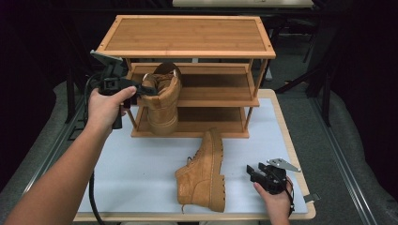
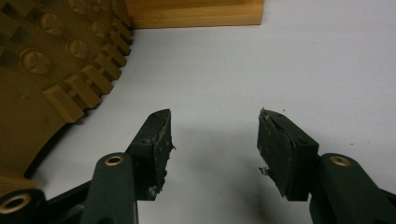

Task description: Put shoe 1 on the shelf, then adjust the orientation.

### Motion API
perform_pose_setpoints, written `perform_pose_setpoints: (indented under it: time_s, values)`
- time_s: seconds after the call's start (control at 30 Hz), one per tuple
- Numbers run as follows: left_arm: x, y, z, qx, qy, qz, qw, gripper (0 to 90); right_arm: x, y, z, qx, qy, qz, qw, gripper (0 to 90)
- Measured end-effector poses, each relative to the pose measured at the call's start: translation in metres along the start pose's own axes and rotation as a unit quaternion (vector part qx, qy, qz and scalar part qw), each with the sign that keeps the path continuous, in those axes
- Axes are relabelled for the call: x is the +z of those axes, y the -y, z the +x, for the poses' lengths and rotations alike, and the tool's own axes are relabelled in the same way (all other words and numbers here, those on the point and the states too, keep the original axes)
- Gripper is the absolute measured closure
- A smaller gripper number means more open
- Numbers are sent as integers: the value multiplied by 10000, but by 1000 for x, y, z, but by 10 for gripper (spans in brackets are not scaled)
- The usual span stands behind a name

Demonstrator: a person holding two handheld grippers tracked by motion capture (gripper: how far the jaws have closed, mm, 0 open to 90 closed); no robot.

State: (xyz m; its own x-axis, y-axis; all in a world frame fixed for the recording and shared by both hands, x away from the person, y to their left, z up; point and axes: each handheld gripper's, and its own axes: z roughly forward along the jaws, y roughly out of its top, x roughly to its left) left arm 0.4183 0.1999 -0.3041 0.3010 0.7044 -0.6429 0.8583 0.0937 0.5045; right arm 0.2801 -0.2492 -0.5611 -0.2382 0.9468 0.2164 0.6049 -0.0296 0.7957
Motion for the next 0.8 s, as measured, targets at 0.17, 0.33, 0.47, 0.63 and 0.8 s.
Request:
perform_pose_setpoints:
  time_s: [0.17,0.33,0.47,0.63,0.8]
  values:
    - [-1,11,-1,136,-142,-47,9998,701,0,0,-1,9,-14,13,10000,445]
    - [-5,17,-3,633,-270,-282,9972,547,1,0,0,9,-36,-55,10000,445]
    - [-14,15,-7,690,-193,-277,9970,489,0,-1,1,-8,-16,-9,10000,445]
    - [-28,18,-8,702,21,-196,9973,484,-1,-1,2,-26,-14,11,10000,445]
    - [-38,26,-6,772,48,-153,9969,479,-2,-2,5,-71,-30,20,10000,445]
